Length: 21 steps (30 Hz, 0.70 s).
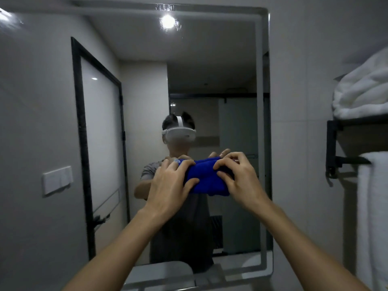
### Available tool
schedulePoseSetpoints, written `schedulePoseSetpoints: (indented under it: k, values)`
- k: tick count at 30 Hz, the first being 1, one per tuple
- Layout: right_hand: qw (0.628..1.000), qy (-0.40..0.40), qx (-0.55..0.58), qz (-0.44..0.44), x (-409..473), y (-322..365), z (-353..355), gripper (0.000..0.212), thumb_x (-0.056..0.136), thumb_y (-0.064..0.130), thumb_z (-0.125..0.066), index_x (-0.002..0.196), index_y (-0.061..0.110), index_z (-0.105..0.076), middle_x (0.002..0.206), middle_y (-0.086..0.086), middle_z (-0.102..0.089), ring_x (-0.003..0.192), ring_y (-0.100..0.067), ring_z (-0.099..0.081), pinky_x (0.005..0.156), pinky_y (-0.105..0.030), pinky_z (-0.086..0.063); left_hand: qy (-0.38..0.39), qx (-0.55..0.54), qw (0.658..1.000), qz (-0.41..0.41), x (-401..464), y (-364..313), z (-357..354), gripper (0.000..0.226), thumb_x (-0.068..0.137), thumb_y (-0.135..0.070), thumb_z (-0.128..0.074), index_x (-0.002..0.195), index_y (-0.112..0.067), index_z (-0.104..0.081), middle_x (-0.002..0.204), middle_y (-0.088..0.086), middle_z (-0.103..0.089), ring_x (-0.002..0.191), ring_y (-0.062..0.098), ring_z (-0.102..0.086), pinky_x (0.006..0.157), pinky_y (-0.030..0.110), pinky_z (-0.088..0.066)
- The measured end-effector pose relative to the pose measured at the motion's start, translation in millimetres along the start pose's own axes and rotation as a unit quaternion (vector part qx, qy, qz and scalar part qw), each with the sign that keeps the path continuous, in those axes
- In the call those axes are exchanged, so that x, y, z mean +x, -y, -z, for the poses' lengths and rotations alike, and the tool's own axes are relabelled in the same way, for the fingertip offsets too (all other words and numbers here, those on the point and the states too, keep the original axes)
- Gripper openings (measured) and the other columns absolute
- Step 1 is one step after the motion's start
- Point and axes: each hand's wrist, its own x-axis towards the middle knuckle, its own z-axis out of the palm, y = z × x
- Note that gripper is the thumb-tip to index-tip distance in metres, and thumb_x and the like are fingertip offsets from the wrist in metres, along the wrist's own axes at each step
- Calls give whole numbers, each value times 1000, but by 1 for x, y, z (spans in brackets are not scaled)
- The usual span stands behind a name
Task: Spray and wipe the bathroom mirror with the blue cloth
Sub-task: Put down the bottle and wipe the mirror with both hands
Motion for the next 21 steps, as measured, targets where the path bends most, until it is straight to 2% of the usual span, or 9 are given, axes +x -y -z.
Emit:
schedulePoseSetpoints:
  k: [3, 5, 7, 9, 14, 16, 18, 20, 21]
  values:
    - [974, -55, -212, 51, -7, 1, -10, 33, 76, 23, -71, 107, 22, -62, 129, -6, -48, 116, -26, -45, 91, -44, -50, -62, 110, 992, -2, 1, -9, -4, 47, 79, -42, -69, 119, -19, -58, 99, 9, -56, 87, 24, -52, 72, 36, -44]
    - [942, -74, -309, 103, -11, 1, -15, 48, 65, 19, -75, 111, 14, -63, 132, -13, -51, 118, -34, -44, 90, -47, -49, -96, 66, 993, -28, 1, -15, -4, 33, 79, -30, -70, 107, -13, -63, 92, 4, -56, 82, 22, -52, 67, 34, -46]
    - [931, -90, -318, 156, -18, -2, -24, 52, 64, 8, -75, 115, 5, -62, 127, -15, -57, 114, -34, -50, 87, -43, -51, -97, 94, 986, -101, -5, -17, -10, 25, 77, -14, -72, 101, -9, -68, 97, 6, -65, 89, 26, -61, 75, 38, -54]
    - [930, -98, -309, 171, -29, -12, -33, 53, 68, 8, -71, 120, 1, -60, 125, -17, -60, 114, -33, -55, 92, -41, -52, -92, 157, 970, -163, -15, -9, -21, 39, 68, -8, -74, 106, -5, -71, 113, 17, -69, 104, 34, -66, 87, 42, -56]
    - [936, -69, -316, 137, -54, -32, -50, 56, 93, 32, -48, 143, 7, -41, 147, -16, -44, 136, -34, -41, 106, -50, -43, -37, 152, 977, -144, -29, 4, -37, 80, 60, -19, -83, 134, -8, -53, 132, 20, -61, 126, 32, -45, 100, 44, -39]
    - [932, -42, -334, 131, -55, -32, -52, 68, 89, 44, -51, 146, 9, -38, 150, -16, -39, 139, -34, -36, 107, -51, -40, -37, 153, 974, -163, -25, 8, -37, 77, 70, -26, -75, 139, -10, -45, 141, 19, -53, 134, 31, -37, 107, 44, -36]
    - [925, -37, -350, 140, -53, -33, -50, 74, 78, 32, -62, 144, 8, -41, 149, -16, -39, 138, -34, -38, 103, -50, -44, -43, 156, 968, -193, -20, 13, -37, 59, 90, -30, -54, 144, -12, -38, 151, 16, -41, 142, 29, -28, 121, 42, -22]
    - [919, -46, -361, 151, -51, -37, -47, 78, 71, 24, -65, 143, 8, -42, 148, -15, -43, 138, -33, -37, 102, -49, -45, -22, 179, 961, -210, -18, 19, -40, 53, 102, -37, -34, 149, -13, -31, 156, 13, -35, 147, 28, -22, 122, 40, -10]
    - [917, -48, -363, 159, -52, -40, -46, 78, 70, 23, -66, 143, 9, -41, 147, -14, -44, 138, -32, -35, 103, -49, -45, -6, 197, 956, -219, -19, 23, -44, 57, 101, -41, -37, 150, -13, -29, 158, 12, -32, 149, 29, -19, 122, 41, -8]
